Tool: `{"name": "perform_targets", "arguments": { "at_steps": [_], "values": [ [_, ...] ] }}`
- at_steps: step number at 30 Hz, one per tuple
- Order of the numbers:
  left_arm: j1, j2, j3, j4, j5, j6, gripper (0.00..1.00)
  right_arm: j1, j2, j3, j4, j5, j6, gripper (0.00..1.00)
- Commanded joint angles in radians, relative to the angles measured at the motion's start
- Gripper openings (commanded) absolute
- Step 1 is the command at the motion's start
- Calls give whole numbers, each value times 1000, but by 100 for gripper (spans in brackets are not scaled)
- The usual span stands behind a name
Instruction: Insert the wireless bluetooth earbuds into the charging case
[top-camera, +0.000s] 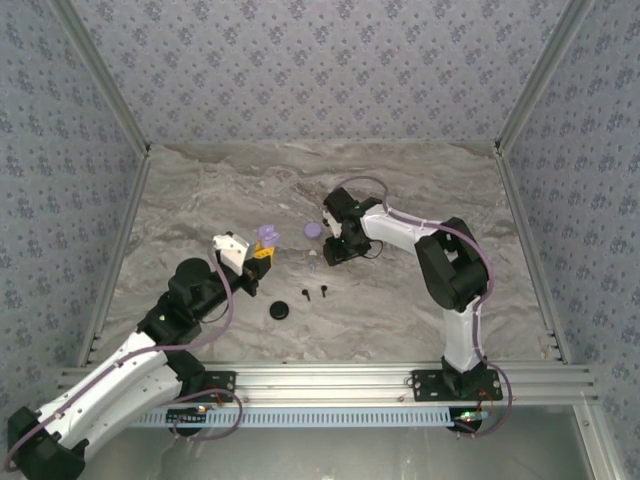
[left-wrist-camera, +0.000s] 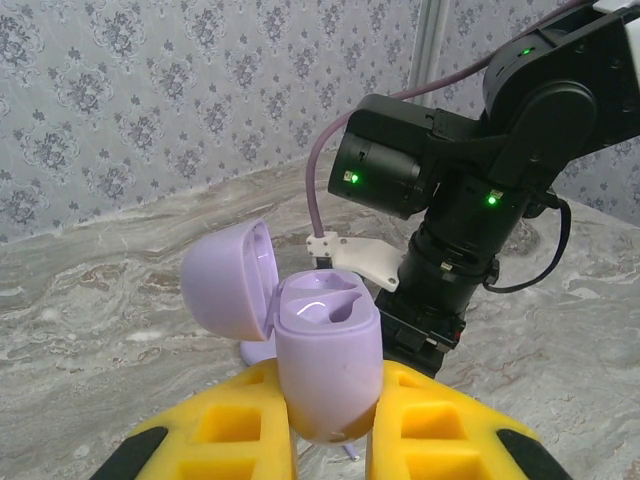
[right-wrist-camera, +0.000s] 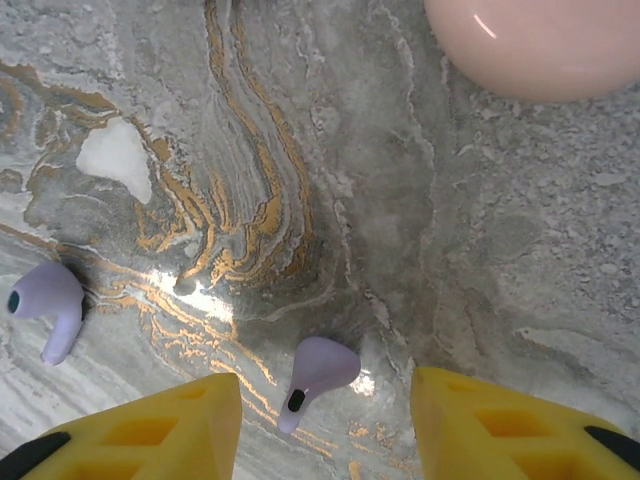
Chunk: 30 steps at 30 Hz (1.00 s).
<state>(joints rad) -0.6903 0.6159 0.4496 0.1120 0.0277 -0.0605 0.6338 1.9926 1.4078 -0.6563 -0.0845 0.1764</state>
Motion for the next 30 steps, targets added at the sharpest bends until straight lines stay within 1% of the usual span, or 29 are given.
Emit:
{"name": "perform_targets", "arguments": {
  "at_steps": [1, 7, 13, 20, 22, 26, 30],
  "values": [
    [-5, -4, -3, 24, -12, 4, 0, 12, 33, 39, -45, 43, 12, 49],
    [-5, 2, -2, 26, -14, 4, 0, 25, 65, 63, -47, 54, 12, 44],
    [-5, 5, -2, 28, -15, 1, 0, 36, 92, 78, -58, 59, 12, 36],
    [-6, 8, -3, 28, -20, 1, 0, 53, 109, 70, -71, 74, 17, 32],
    [-5, 9, -1, 28, -22, 0, 0, 52, 107, 63, -69, 73, 17, 30],
    [-4, 14, 0, 30, -22, -1, 0, 46, 75, 49, -57, 72, 14, 25],
    [-5, 30, -6, 73, -3, -18, 0, 32, -32, 13, -22, 71, 3, 24]
  ]
}}
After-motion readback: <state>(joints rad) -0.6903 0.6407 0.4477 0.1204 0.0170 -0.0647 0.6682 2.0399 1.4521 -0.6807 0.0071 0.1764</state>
